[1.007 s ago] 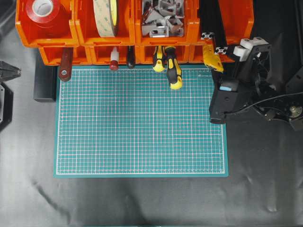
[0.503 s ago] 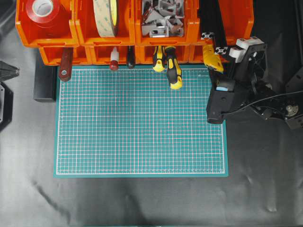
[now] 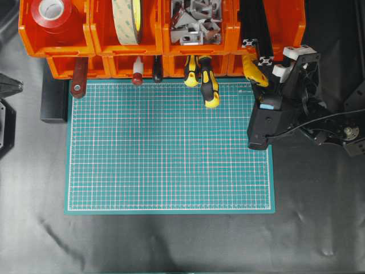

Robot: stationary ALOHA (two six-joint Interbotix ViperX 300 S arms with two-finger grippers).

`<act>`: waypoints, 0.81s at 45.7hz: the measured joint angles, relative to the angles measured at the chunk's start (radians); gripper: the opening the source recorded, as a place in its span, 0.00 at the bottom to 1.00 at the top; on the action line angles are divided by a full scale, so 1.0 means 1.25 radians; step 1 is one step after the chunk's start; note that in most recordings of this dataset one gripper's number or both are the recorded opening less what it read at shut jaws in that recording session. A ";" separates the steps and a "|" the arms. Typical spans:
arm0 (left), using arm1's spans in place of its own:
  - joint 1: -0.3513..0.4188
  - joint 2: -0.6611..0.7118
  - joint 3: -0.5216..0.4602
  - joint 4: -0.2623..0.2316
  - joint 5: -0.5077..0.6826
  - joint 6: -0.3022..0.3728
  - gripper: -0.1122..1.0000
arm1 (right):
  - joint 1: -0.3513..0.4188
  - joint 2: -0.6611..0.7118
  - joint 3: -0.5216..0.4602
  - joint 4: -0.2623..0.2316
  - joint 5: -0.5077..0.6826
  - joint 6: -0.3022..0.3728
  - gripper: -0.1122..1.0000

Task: Pick cutter from container rack with right arm.
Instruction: 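Align the open right gripper around the yellow cutter and close on it, then pull the yellow cutter out of the rack and carry it over the mat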

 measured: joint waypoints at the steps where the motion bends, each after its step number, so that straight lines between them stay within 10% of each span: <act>1: 0.000 0.000 -0.001 -0.001 0.001 -0.001 0.10 | 0.001 0.000 -0.001 0.000 0.005 0.000 0.41; 37: 0.000 -0.016 0.000 0.000 0.038 -0.001 0.10 | 0.220 0.000 -0.187 0.000 0.229 -0.072 0.35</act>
